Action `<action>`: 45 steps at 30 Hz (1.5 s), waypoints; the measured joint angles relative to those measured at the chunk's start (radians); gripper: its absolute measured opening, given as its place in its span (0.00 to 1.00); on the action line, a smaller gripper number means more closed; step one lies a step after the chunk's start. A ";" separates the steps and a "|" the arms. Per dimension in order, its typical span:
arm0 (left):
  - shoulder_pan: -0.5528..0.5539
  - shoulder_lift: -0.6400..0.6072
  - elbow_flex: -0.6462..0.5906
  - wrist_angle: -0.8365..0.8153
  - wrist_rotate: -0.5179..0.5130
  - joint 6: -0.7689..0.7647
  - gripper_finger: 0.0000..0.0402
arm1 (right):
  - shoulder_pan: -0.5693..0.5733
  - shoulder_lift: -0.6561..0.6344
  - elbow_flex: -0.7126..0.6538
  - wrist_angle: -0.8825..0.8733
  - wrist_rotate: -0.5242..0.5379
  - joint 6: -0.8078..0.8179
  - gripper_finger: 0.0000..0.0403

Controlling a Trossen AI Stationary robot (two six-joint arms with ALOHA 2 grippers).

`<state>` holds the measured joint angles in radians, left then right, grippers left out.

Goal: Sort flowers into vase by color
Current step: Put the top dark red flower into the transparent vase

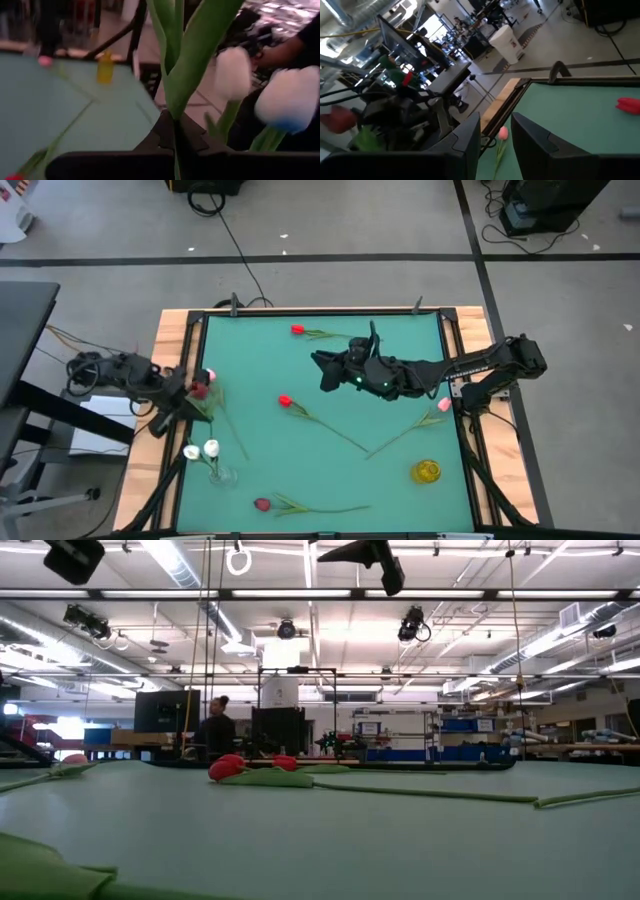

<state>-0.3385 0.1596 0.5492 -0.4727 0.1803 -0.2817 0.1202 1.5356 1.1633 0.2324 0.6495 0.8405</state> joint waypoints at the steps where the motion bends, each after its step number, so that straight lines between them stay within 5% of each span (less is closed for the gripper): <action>1: -0.004 0.001 -0.007 0.034 0.001 0.015 0.00 | 0.004 0.000 0.000 -0.002 0.006 0.011 0.29; 7: -0.014 0.002 -0.012 0.243 0.046 0.084 0.00 | 0.023 0.000 0.000 -0.008 0.014 0.053 0.29; 16: -0.027 0.006 -0.015 0.228 0.137 0.004 0.00 | 0.050 0.000 0.000 -0.010 0.024 0.084 0.29; 35: -0.119 0.115 -0.039 0.355 0.112 0.095 0.00 | 0.067 0.000 0.000 -0.011 0.034 0.085 0.29; 45: -0.179 0.115 -0.038 0.285 0.109 0.150 0.01 | 0.058 0.000 0.000 -0.010 0.004 0.092 0.29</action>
<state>-0.5175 0.2745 0.5110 -0.1880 0.2893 -0.1322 0.1783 1.5356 1.1633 0.2222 0.6538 0.9327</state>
